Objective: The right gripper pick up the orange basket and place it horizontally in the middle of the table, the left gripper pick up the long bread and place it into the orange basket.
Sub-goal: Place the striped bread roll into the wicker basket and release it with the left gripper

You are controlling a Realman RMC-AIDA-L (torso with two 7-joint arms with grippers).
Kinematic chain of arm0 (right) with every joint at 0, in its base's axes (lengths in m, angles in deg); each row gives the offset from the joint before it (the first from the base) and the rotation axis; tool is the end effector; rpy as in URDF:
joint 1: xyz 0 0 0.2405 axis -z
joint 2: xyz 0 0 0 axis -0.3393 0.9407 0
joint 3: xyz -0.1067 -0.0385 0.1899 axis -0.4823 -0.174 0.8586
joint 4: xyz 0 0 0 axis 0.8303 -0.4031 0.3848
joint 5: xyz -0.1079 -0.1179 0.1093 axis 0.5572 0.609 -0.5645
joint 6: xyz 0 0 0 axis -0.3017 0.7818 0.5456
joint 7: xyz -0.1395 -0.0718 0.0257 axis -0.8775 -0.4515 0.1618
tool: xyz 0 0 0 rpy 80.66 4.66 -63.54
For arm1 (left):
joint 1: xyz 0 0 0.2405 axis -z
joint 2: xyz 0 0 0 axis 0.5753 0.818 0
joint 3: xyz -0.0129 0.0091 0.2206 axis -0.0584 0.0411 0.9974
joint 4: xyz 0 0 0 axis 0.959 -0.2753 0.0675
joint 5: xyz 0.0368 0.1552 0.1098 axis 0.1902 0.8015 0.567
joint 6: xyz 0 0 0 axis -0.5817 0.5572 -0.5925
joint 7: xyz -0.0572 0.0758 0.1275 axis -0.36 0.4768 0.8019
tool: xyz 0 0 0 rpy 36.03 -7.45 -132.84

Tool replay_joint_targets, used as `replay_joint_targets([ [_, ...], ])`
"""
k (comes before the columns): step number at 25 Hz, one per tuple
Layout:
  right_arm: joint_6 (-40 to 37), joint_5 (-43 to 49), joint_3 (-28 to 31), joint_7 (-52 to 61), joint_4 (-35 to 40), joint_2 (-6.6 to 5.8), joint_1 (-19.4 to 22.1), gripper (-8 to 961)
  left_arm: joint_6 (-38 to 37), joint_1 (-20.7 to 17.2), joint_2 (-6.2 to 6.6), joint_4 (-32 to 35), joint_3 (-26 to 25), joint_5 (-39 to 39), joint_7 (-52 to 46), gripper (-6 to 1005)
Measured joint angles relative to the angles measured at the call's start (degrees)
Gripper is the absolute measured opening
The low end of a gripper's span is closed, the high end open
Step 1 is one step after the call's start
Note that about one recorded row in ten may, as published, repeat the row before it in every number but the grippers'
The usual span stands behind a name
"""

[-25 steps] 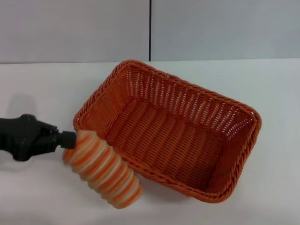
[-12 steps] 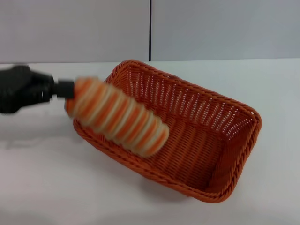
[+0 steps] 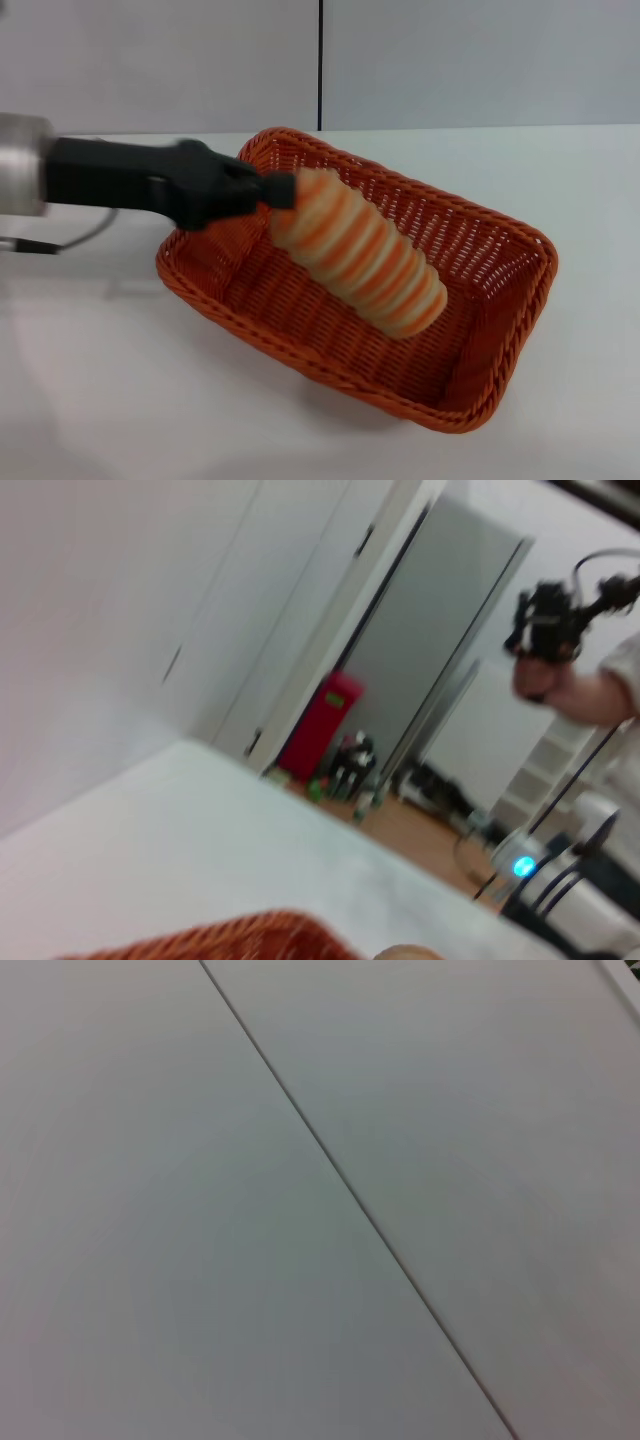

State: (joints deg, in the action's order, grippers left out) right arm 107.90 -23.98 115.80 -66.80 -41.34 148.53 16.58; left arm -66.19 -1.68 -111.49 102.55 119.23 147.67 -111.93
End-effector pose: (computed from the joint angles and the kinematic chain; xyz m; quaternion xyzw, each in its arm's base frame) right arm 0.4228 0.1701 0.1433 -0.3679 0.4055 0.4229 0.7221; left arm -0.1579 0.2961 0.0397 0.9276 0.2652 0.2596 0.0434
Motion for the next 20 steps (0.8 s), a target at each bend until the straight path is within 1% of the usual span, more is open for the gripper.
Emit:
replay_joint_targets([
  [1,-0.04,0.00,-0.04,0.00,0.14,0.00,-0.22,682,0.70,0.40,-0.39,-0.02,0.02,1.19,-0.12,25],
  [2,-0.04,0.00,-0.04,0.00,0.14,0.00,-0.22,682,0.70,0.40,-0.39,-0.02,0.02,1.19,-0.12,30],
  [3,-0.05,0.00,-0.06,-0.01,0.18,0.00,-0.28,682,2.56,1.34,-1.34,-0.10,0.03,4.31,-0.70,34],
  [4,-0.05,0.01,-0.08,-0.01,0.25,0.00,-0.31,682,3.27,1.61,-1.65,-0.12,0.01,5.36,-0.98,38],
  [8,-0.05,0.05,-0.08,0.01,0.39,0.00,-0.35,681,4.88,1.79,-2.09,-0.09,-0.02,6.51,-1.59,55],
  [15,0.38,0.09,-0.06,0.24,0.40,0.08,-0.53,681,5.29,1.29,-1.89,0.33,-0.96,6.26,-1.68,341],
  [18,0.69,0.09,-0.07,0.38,0.40,0.31,-0.90,680,4.83,1.17,-1.87,0.34,-2.85,6.16,-1.24,464],
  [20,1.22,0.09,-0.07,0.77,0.40,0.38,-1.10,680,4.09,0.99,-1.93,0.36,-5.17,5.58,-0.34,512],
])
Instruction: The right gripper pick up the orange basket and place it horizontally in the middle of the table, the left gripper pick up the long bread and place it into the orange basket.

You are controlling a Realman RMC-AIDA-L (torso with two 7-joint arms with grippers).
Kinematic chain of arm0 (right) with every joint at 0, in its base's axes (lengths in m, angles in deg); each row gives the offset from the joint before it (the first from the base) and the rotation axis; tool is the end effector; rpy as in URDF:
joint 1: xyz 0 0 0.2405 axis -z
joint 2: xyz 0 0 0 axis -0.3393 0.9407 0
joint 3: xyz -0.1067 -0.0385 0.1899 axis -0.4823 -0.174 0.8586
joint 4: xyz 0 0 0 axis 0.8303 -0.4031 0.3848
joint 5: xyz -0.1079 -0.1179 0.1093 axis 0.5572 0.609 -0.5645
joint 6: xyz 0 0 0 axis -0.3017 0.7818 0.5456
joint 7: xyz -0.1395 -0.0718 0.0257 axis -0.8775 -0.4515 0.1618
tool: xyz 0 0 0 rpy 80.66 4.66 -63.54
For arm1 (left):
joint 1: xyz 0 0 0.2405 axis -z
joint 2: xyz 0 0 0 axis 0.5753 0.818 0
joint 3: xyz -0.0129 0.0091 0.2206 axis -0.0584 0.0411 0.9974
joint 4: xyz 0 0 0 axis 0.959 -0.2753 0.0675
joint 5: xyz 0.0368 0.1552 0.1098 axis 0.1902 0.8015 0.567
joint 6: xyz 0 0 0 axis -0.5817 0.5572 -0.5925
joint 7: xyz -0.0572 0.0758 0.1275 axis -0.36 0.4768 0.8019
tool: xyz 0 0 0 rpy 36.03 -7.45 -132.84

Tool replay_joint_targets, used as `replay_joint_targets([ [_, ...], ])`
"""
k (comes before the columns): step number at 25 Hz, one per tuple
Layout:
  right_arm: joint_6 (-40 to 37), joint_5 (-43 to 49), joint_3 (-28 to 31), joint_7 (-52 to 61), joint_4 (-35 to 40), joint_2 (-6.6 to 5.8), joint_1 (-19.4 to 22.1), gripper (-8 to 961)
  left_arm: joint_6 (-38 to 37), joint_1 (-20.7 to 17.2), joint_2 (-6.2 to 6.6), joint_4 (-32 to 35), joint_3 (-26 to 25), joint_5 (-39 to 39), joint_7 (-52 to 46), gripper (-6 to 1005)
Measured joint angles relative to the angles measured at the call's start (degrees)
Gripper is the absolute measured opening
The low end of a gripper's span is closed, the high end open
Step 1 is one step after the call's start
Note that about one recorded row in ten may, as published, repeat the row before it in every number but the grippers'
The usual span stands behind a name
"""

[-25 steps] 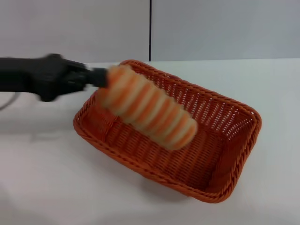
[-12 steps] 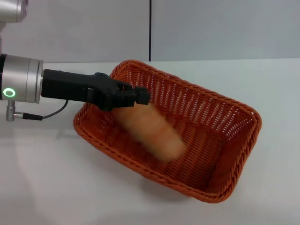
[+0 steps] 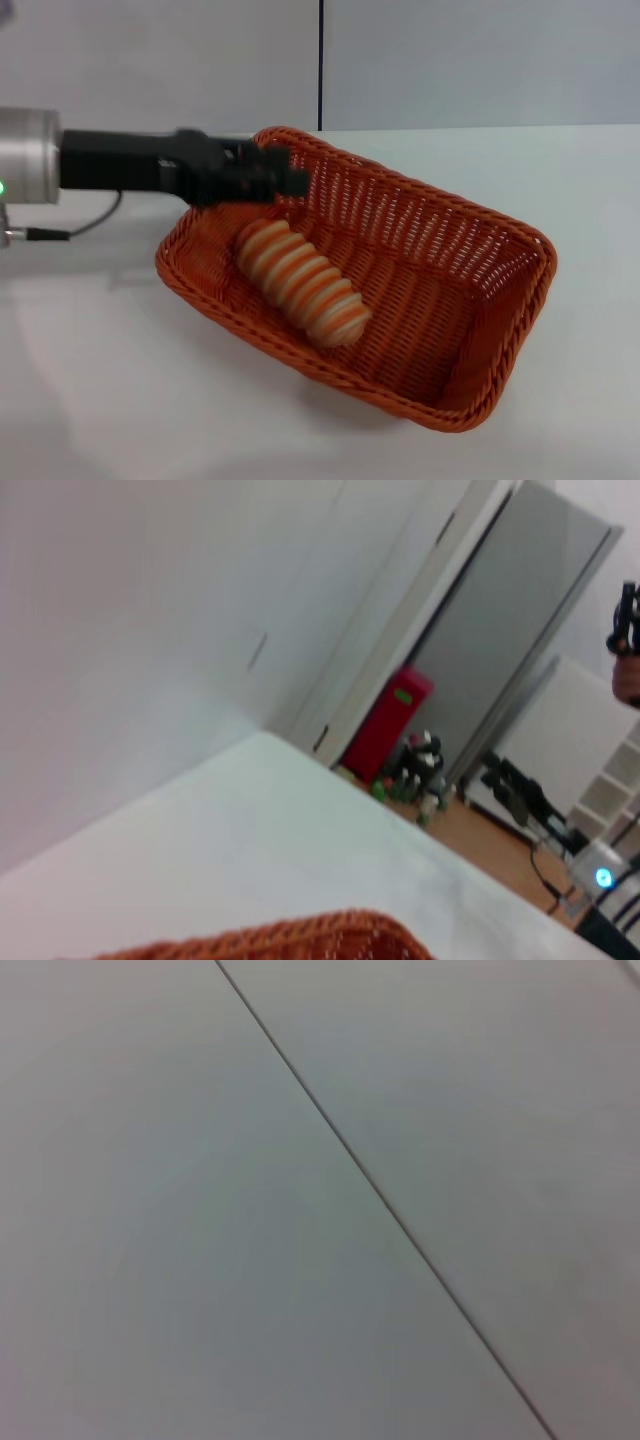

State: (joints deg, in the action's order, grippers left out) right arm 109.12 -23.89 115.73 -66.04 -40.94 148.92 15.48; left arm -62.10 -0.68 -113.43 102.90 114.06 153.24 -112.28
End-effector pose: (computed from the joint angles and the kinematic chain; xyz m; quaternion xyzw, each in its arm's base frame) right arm 0.4158 0.1783 0.1397 -0.3709 0.4019 0.4417 0.7112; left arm -0.1651 0.3096 0.0354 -0.9221 -0.2919 -0.2540 0.0041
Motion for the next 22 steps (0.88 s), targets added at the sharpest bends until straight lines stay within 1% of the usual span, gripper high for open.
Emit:
replay_joint_targets([
  [1,0.92,-0.01,0.00,0.84,0.04,0.05,-0.11,680,-0.84,-0.53,-0.04,-0.11,-2.54,-1.85,1.65,535],
  [2,0.92,-0.01,0.00,0.84,0.04,0.05,-0.11,680,-0.84,-0.53,-0.04,-0.11,-2.54,-1.85,1.65,559],
  [4,2.03,-0.13,0.03,2.39,0.07,0.14,-0.25,681,-1.44,-2.07,-0.16,-0.47,-5.79,-5.98,4.88,607],
  [5,2.65,-0.21,0.10,3.21,0.08,0.25,-0.36,681,-1.44,-2.07,-0.16,-0.47,-5.79,-5.98,4.88,631],
  [6,3.88,-0.28,0.16,4.59,0.21,0.49,-0.78,681,-1.31,-4.82,-0.32,-2.95,-8.98,-14.14,11.57,655],
  [7,4.50,-0.31,0.17,5.15,0.37,0.60,-1.05,681,-1.16,-6.21,-0.36,-5.65,-9.93,-18.93,15.91,678],
  [8,4.50,-0.31,0.17,5.15,0.37,0.60,-1.05,681,-1.11,-6.89,-0.36,-7.26,-10.32,-21.41,18.49,702],
  [9,4.98,-0.39,0.29,5.75,0.79,0.65,-1.35,681,-1.12,-8.57,-0.37,-10.96,-11.01,-26.50,24.79,726],
  [13,7.26,-1.94,0.63,6.99,3.23,0.74,-2.46,682,-2.08,-13.35,-0.54,-21.69,-11.46,-39.29,41.87,811],
  [14,7.88,-2.22,0.63,7.01,3.82,0.75,-2.71,682,-3.12,-15.04,-0.70,-25.58,-11.49,-43.50,48.08,832],
  [15,8.25,-2.29,0.64,7.00,4.22,0.78,-2.87,682,-3.82,-15.96,-0.76,-27.82,-11.51,-45.70,51.46,831],
  [16,8.82,-2.55,0.63,6.94,4.94,0.84,-3.23,682,-5.22,-17.30,-0.83,-32.04,-11.53,-49.25,57.97,830],
  [17,8.82,-2.55,0.63,6.94,4.94,0.84,-3.23,682,-5.22,-17.30,-0.83,-32.04,-11.53,-49.25,57.97,829],
  [20,8.99,-3.74,0.67,6.70,6.29,0.91,-3.62,682,-7.50,-18.77,-0.91,-39.94,-11.56,-55.26,69.29,827],
  [22,8.99,-4.76,0.70,6.67,7.13,0.92,-3.90,682,-8.45,-19.12,-0.93,-43.56,-11.58,-57.71,74.42,827],
])
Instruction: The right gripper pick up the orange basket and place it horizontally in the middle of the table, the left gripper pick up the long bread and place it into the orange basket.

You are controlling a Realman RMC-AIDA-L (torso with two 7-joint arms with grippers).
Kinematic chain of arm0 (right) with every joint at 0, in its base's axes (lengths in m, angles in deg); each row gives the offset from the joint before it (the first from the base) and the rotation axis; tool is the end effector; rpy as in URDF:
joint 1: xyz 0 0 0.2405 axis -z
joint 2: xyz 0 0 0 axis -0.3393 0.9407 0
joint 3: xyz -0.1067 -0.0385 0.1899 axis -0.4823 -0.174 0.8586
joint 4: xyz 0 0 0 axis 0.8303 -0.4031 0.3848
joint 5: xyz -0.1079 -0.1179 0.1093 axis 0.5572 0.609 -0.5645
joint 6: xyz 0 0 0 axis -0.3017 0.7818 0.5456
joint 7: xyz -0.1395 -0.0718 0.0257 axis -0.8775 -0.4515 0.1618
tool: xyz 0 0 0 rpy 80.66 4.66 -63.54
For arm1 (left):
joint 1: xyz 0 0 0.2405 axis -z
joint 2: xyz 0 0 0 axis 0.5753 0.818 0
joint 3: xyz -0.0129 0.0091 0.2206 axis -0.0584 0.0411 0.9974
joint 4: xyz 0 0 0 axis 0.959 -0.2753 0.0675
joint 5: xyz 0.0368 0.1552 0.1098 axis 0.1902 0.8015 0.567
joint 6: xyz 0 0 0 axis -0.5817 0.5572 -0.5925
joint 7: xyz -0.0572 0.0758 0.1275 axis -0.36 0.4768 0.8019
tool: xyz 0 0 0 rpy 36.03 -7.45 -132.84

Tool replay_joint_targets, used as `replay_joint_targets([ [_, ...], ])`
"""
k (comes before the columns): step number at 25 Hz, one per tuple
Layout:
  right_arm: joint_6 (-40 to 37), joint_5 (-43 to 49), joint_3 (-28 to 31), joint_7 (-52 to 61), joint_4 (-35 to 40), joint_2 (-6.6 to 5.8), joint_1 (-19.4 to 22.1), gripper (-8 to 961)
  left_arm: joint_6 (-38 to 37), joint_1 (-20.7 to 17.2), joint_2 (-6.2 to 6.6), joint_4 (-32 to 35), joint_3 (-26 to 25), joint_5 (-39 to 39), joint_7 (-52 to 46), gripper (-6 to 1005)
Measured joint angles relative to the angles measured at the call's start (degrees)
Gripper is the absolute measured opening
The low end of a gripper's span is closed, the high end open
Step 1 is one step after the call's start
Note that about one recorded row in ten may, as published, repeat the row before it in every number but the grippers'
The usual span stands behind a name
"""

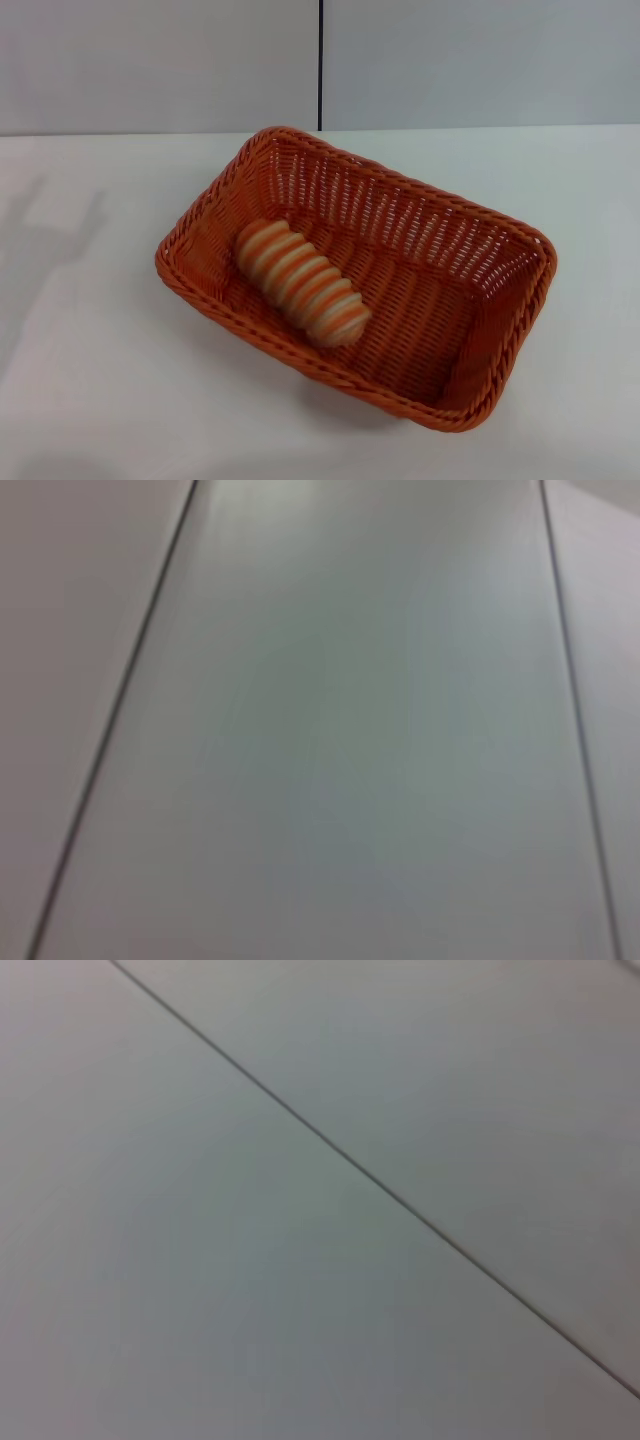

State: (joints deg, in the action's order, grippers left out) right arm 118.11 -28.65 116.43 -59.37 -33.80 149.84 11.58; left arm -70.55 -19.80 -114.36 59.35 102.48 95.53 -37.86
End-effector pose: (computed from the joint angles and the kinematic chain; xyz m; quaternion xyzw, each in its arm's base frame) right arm 0.3897 0.1914 0.1262 -0.3149 0.3947 0.5596 0.6572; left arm -0.2665 0.2339 0.0923 -0.6147 -0.1005 -0.5474 0.5590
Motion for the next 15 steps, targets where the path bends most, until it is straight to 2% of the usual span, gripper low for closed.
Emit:
replay_joint_targets([
  [4,0.02,-0.91,0.00,-0.13,0.66,0.01,-0.72,681,0.08,-0.10,-0.03,-2.82,-0.90,-1.68,3.21,827],
  [15,0.11,-1.01,0.00,0.19,1.18,0.01,-0.60,682,0.72,-0.12,-0.03,-3.27,-1.62,-1.83,3.28,827],
])
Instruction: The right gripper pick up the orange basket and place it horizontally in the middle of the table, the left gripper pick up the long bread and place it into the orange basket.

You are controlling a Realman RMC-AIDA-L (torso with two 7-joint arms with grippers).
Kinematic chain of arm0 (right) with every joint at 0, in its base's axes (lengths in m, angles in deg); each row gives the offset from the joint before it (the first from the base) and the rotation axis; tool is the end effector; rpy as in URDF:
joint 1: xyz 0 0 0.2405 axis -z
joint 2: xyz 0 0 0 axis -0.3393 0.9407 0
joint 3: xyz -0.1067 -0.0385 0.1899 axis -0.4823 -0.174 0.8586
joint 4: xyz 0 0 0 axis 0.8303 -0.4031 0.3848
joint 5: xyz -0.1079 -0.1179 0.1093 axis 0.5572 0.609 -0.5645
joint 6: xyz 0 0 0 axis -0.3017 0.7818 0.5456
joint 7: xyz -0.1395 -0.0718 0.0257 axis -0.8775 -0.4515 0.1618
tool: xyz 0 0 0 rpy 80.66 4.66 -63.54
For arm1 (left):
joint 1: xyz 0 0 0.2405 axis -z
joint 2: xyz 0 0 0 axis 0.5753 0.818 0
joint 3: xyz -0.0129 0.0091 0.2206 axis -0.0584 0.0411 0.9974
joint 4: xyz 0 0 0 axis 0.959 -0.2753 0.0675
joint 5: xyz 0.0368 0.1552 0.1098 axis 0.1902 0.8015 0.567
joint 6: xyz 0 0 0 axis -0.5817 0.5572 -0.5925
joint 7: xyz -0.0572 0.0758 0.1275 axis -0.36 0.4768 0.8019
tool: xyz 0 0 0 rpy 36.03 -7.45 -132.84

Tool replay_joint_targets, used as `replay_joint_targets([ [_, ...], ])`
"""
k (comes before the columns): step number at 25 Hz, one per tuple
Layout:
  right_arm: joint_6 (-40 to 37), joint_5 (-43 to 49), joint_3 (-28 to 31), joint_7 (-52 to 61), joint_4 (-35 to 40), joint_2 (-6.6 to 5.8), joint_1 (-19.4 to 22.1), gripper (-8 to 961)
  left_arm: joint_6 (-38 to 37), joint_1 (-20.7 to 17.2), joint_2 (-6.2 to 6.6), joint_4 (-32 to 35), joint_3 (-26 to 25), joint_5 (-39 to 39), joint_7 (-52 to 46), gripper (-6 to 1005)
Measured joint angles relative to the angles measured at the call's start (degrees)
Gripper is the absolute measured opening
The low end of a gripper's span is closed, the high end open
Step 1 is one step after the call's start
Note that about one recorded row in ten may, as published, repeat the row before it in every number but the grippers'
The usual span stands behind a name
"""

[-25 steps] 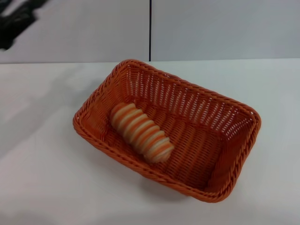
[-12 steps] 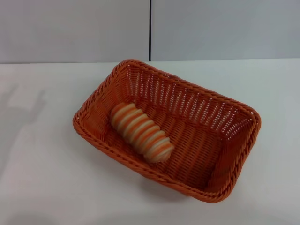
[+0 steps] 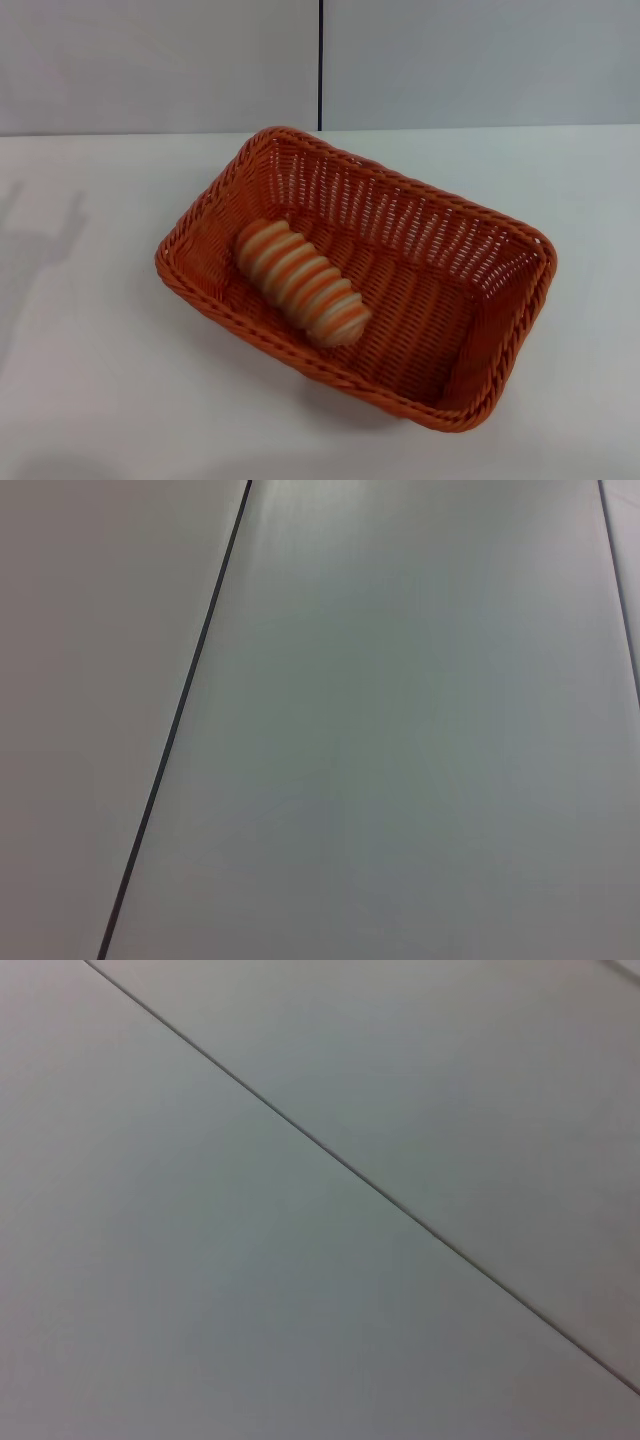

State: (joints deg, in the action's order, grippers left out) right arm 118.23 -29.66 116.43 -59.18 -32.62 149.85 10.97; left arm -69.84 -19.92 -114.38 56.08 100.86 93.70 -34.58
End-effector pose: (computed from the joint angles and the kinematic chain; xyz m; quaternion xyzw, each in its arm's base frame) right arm 0.3892 0.1931 0.1236 -0.3047 0.3990 0.5659 0.6540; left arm -0.2754 0.2312 0.0912 -0.5927 -0.1148 -0.5307 0.5949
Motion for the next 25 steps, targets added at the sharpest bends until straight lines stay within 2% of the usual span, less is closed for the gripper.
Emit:
replay_joint_targets([
  [8,0.00,-0.80,0.00,0.13,0.27,0.01,-0.55,682,0.24,0.08,0.00,-0.03,-0.19,-0.08,-0.29,827],
  [14,0.51,-7.29,-0.13,0.16,3.12,0.07,-2.54,681,0.29,0.27,0.01,-0.29,-0.64,-0.23,-0.43,827],
  [25,0.73,-7.08,-0.61,0.25,3.71,0.09,-1.32,680,0.30,0.04,0.00,-0.74,-0.65,-0.46,-0.45,827],
])
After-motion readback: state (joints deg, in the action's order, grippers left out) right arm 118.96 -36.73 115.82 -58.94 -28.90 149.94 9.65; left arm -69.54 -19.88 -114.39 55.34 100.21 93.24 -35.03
